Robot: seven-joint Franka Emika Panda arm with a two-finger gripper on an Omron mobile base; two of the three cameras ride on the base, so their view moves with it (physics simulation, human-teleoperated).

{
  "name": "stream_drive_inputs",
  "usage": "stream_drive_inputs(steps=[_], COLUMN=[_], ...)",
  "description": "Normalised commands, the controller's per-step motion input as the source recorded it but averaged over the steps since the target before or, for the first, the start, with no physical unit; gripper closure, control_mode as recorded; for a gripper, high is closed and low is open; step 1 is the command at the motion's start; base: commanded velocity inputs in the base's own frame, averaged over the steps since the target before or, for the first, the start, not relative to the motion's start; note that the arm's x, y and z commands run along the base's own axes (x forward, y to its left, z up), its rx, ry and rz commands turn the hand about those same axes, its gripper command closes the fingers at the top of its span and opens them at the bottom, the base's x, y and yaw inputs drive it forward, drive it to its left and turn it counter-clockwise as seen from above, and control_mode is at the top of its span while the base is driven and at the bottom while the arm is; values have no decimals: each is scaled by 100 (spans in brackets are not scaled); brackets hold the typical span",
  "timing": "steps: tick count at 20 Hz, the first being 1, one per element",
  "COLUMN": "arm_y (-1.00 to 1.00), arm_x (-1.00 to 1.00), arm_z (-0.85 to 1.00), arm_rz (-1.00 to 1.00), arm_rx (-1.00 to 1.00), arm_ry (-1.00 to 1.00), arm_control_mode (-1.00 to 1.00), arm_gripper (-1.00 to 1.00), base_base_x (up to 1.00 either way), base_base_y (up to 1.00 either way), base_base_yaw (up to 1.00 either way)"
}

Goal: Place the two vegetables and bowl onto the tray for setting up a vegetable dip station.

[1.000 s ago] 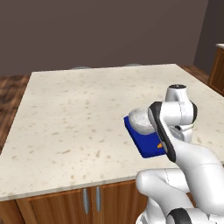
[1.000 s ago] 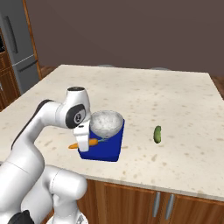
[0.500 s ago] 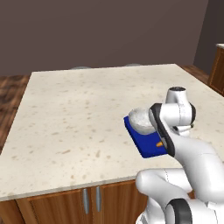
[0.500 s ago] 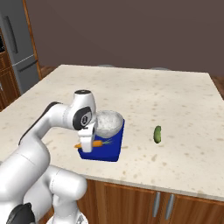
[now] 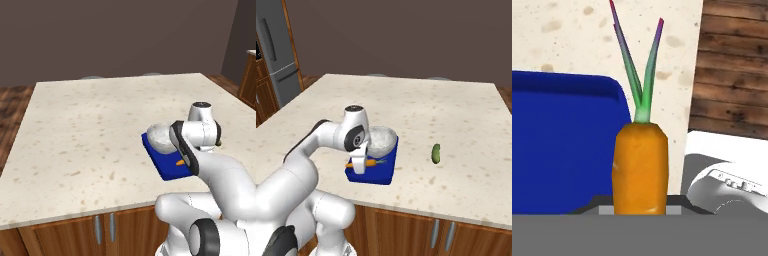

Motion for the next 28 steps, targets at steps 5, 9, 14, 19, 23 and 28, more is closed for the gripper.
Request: stream_drive_inputs(steps=[5,9,14,19,23,28], arm_y=[0,0,0,0,0,-1], arm_x=[18,19,24,23,19,14], arm_z=[-21,-22,-19,-17,-17,-15], arm_rz=[0,0,0,0,0,0], arm_rx=[4,1,0,0,0,0], arm_ry=[-3,-1,-1,-2,-2,-3], arm_control_mode=[-100,-100,-100,-100,-100,-100], arm_gripper=[100,100,100,100,100,100], base_base_x=[0,0,0,0,0,0], base_base_y=[0,0,0,0,0,0], base_base_yaw=[0,0,0,0,0,0])
